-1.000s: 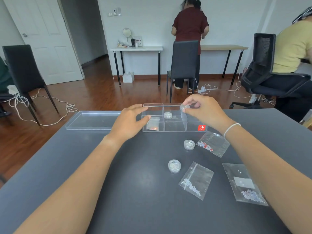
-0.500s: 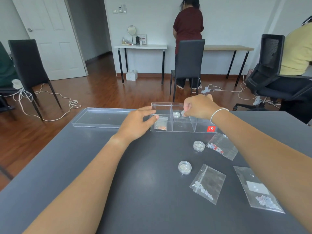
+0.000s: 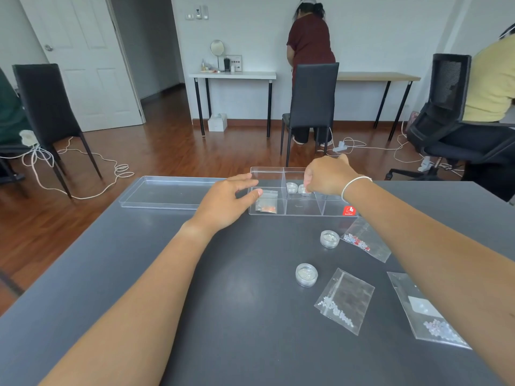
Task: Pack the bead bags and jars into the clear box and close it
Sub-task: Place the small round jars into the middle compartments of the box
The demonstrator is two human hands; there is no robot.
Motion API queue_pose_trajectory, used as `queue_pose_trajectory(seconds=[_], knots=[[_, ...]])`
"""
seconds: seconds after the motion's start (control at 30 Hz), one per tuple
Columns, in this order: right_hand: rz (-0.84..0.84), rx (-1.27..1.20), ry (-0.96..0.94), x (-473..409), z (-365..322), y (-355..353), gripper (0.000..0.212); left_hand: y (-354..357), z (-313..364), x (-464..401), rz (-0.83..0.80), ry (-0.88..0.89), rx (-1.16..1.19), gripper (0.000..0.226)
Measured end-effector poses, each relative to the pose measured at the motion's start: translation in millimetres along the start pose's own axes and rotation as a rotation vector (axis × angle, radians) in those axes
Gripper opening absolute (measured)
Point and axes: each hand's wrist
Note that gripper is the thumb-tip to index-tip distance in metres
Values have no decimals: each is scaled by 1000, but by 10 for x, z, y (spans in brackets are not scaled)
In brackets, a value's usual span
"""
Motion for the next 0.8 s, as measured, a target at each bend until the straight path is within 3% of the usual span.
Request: queue_pose_trajectory(seconds=[0.17,0.27,0.53,0.8], knots=[[1,21,7,0,9,1,21,-3,2,-4,-9,-7,-7,37],[90,-69,3,70,29,-55,29,-6,3,-5,-7,-12,-2,37],[232,-534,-71,831,99,-122,10,-15,38,6,-17,-24,0,36],[161,-700,-71,1322,244,51,7,-46,330,119,80,73,-124,32]])
Point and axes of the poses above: each hand's wrist, its own x-axis away from the middle knuckle, its own y-axis out of the palm, z = x × y, and after that the axes turned 1 degree about -x, right-handed
